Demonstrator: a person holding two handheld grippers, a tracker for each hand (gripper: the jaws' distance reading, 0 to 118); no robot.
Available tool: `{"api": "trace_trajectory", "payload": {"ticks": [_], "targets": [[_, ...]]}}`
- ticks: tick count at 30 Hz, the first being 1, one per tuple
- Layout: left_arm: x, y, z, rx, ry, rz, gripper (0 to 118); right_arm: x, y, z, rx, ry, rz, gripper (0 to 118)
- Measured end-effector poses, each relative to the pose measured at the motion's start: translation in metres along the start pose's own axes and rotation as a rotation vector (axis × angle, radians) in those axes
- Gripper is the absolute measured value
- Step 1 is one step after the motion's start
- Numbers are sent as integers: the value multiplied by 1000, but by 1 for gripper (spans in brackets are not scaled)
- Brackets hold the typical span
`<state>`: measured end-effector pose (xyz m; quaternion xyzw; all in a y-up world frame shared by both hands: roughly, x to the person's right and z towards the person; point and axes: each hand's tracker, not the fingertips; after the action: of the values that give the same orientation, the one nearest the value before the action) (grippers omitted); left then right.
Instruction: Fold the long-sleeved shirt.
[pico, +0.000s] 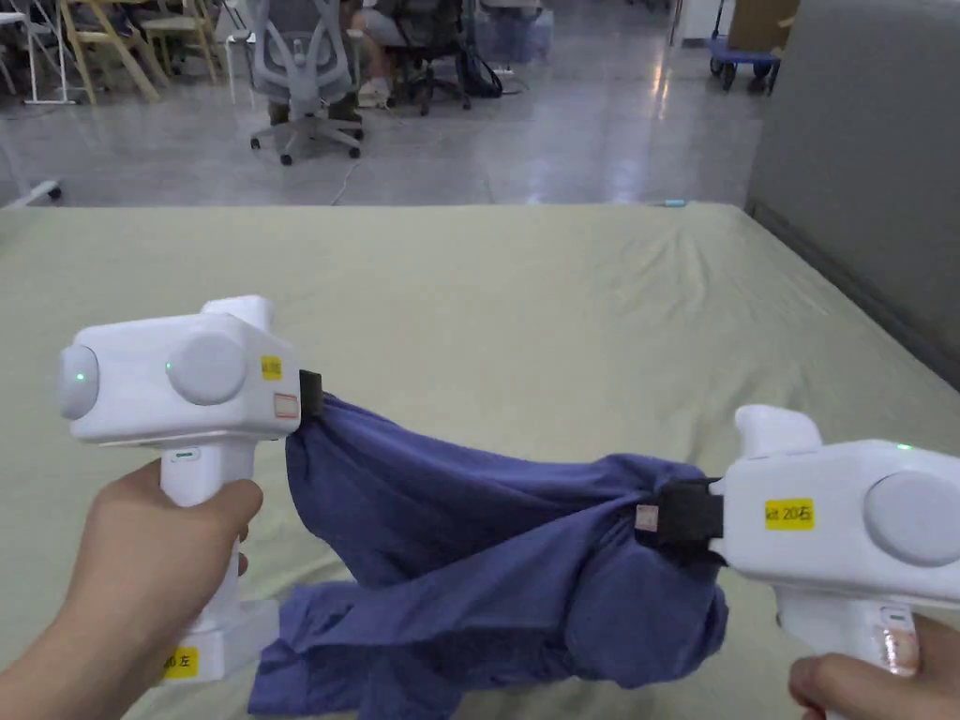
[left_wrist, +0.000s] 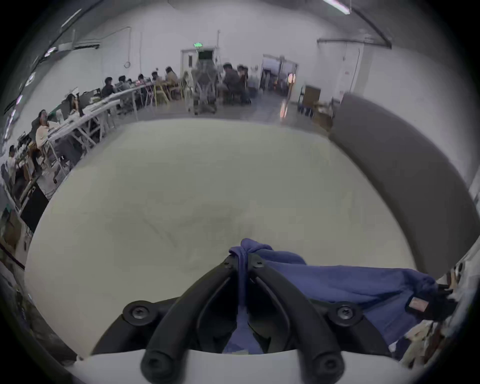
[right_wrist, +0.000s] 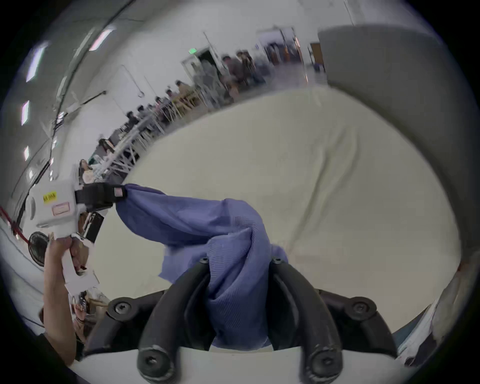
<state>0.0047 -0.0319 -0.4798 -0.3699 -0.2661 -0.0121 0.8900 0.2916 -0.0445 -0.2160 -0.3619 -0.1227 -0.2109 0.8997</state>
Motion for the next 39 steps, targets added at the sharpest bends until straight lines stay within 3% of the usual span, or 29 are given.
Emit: {"api": "trace_trajectory", "payload": {"ticks": [6,10,16,22,26,30,35,39], "targets": [[-7,83,88,218,47,-3,2,-39,106,66,159,-29,159,22],[-18,163,121,261,13,90,2,-76,185,87,210,-34,263,22],[-28,266,145,340,37,155,2,-118,290,95,240,-52,278,22],[-23,309,137,387,69,179,2,-144,352,82,261,-167,408,22],[-24,298,94,362,89,137,2,-136,346,29,210,-199,425,22],[-41,251,3,198,107,121,2,-106,301,-71,57,-212,408,22],[-69,150,-115,-52,136,157,2,-61,207,-205,-158,-202,373,22],[-91,68,-175,-214,174,140,2,-35,126,-268,-348,-200,323,22]]}}
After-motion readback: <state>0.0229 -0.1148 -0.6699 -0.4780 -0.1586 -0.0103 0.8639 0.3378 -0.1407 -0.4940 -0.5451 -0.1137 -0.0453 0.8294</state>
